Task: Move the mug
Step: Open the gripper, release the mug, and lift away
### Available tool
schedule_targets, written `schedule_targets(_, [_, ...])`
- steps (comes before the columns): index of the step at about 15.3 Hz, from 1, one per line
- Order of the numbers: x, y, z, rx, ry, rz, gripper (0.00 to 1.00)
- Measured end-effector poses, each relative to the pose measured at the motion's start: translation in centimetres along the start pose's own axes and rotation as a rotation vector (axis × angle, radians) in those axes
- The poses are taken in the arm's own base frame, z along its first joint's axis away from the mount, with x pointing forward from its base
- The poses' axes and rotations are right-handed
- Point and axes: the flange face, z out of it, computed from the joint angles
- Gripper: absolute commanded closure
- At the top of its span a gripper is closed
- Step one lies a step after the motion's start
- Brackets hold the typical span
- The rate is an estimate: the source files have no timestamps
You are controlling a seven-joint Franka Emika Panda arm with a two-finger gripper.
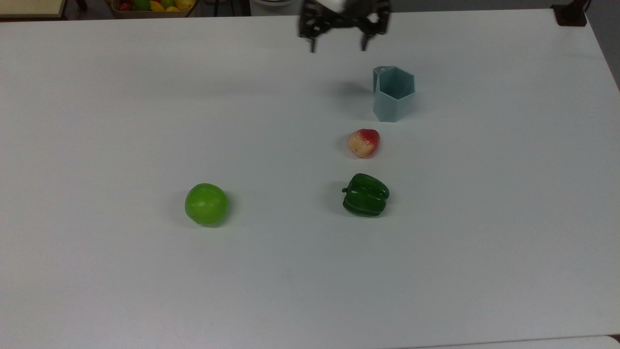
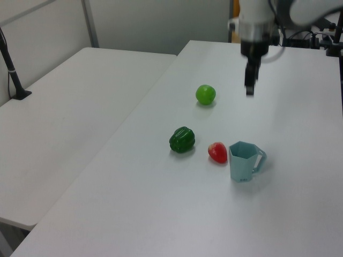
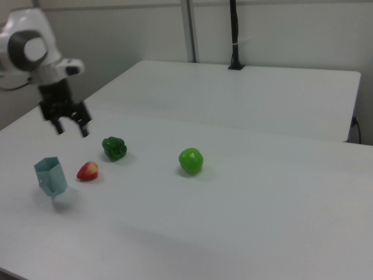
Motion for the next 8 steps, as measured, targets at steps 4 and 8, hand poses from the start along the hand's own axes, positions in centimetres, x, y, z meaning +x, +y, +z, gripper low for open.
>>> schedule_targets(4, [0.8,11.1,-3.1,-0.002,0.025,0.154,0.0])
schedule_targets(8, [0.4,17.5,-3.1,-0.005,0.024,0.203,0.0])
